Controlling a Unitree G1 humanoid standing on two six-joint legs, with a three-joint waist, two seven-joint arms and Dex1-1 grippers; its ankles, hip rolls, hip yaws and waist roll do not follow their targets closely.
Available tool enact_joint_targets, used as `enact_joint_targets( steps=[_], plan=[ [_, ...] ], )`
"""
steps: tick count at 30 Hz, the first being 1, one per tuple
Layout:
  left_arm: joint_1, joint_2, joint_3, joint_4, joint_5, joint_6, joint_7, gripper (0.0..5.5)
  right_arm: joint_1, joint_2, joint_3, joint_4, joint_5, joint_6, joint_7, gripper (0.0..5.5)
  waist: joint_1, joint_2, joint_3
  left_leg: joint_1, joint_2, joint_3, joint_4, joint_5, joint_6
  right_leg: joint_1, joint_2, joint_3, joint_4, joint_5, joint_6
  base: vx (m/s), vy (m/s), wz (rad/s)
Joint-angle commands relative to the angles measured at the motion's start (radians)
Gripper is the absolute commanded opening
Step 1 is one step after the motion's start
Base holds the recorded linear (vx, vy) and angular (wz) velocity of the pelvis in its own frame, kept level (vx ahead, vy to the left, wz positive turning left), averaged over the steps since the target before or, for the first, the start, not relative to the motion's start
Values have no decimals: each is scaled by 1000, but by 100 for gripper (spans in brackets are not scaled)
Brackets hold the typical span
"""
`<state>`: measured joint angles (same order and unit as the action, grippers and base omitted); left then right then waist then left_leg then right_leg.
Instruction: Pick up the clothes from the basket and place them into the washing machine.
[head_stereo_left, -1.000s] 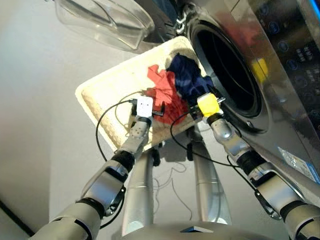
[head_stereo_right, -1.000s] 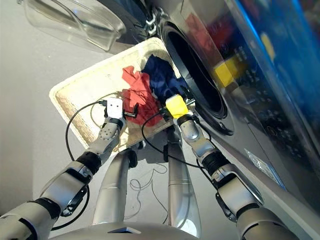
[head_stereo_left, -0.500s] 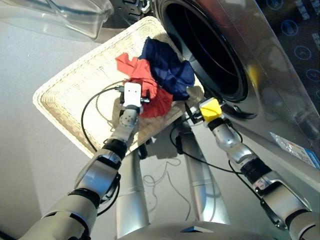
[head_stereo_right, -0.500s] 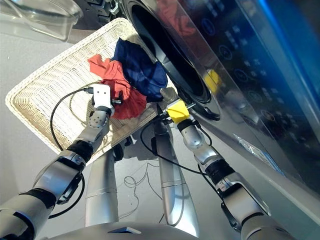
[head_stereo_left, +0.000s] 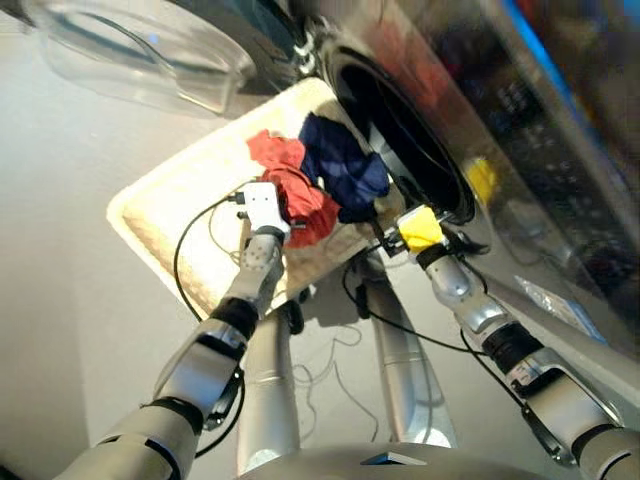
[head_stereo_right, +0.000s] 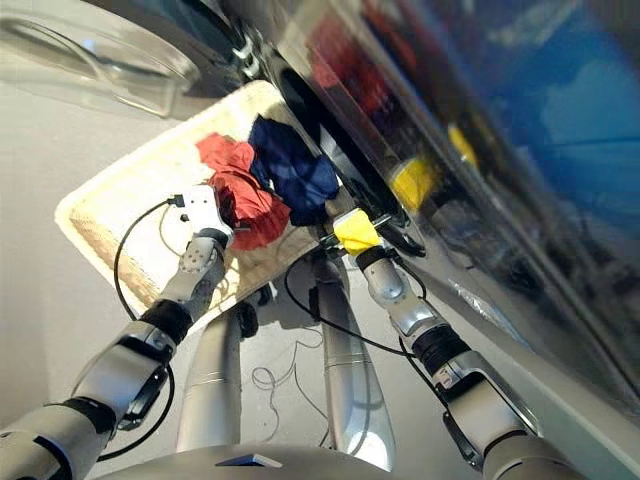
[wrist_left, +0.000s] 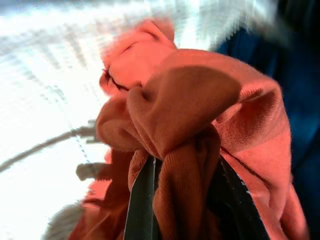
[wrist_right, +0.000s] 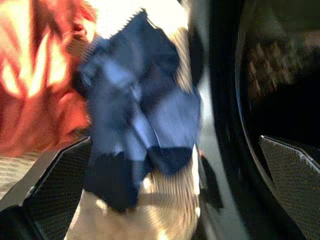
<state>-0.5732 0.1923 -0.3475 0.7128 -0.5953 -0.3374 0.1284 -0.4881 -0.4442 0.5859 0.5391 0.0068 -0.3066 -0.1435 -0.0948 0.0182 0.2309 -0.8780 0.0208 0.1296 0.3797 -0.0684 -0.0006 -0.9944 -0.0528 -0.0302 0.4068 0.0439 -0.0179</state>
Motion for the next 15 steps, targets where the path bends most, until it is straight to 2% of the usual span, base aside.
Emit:
enact_joint_targets(
  steps=[1, 4, 7, 15],
  plan=[
    [38, -9, 15, -93, -72, -62, -58, 0, -24, -6, 37, 2, -121, -11, -12, 550, 32, 36, -41, 42, -41, -17, -79, 11, -10, 129, 4, -39, -164, 52, 92, 41, -38, 251],
    [98, 0, -2, -221, -127, -58, -103, 0, -48, -18, 86, 3, -218, -5, -15, 550, 53, 45, -42, 100, -58, -30, -115, 28, -11, 186, -3, -49, -184, 51, 93, 0, 0, 0],
    [132, 4, -18, -297, -170, -43, -139, 0, -76, -24, 121, 0, -281, -3, -19, 550, 67, 53, -41, 125, -67, -37, -116, 28, -5, 210, -3, -53, -180, 45, 89, 0, 0, 0],
    [177, 23, -61, -424, -246, -23, -190, 0, -153, -39, 201, -82, -334, -15, 13, 550, 92, 67, -51, 133, -73, -47, -117, 30, 3, 220, -6, -54, -172, 36, 86, 0, 0, 0]
  ],
)
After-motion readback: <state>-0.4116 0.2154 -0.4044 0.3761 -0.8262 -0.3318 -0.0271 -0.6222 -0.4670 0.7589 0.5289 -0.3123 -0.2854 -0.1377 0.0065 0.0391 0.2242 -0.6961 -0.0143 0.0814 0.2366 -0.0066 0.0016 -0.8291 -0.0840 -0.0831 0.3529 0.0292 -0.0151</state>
